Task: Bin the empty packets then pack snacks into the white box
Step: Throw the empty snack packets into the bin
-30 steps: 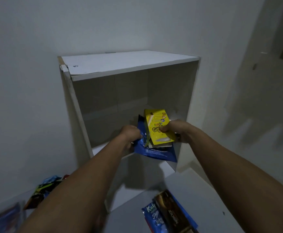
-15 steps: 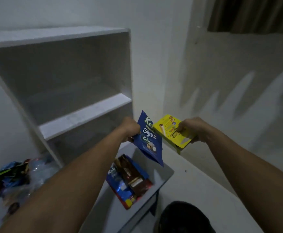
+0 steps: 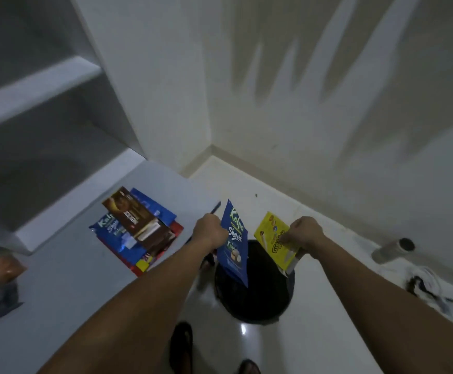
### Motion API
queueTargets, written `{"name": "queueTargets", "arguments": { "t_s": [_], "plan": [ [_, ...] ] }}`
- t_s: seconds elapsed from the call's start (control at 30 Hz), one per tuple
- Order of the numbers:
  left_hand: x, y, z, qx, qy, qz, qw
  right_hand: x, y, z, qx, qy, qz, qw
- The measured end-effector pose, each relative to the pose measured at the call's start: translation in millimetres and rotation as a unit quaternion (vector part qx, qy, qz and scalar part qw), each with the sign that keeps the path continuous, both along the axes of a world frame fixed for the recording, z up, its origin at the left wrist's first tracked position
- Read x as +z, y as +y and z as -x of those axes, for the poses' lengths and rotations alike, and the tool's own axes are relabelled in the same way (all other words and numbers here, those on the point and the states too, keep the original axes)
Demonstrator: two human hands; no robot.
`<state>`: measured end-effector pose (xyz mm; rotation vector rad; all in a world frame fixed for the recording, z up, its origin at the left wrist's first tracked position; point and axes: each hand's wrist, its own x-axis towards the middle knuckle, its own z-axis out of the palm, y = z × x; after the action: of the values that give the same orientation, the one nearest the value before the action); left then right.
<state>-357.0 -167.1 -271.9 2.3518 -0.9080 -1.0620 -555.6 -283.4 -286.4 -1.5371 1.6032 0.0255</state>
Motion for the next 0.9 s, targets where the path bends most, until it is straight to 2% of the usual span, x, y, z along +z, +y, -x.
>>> {"name": "queueTargets", "arguments": {
  "t_s": [0.2,0.43,0.57,0.67,0.8,0.9],
  "plan": [
    [-97,-2,22,-0.008,0.024,-0.021,0.999,-92,23,18,-0.047,0.035,-0.001,0.998],
    [-163,-13,39,-0.051,-0.011,-0.073,0.996,-176,26,22,-0.065,0.039,-0.016,0.997],
    [-199,-20,38,-0.060,-0.001,-0.102,0.993,-209,26,19,-0.058,0.046,-0.045,0.996],
    [-209,-18,35,-0.051,0.008,-0.132,0.990,-220,28,20,-0.075,0.049,-0.074,0.993],
    [-201,-18,24,-0.046,0.031,-0.126,0.990,-209,29,16,-0.051,0.040,-0.052,0.997],
    [-180,-21,12,-0.073,0.016,-0.124,0.989,-188,25,9,-0.036,0.038,-0.042,0.998]
  ]
}}
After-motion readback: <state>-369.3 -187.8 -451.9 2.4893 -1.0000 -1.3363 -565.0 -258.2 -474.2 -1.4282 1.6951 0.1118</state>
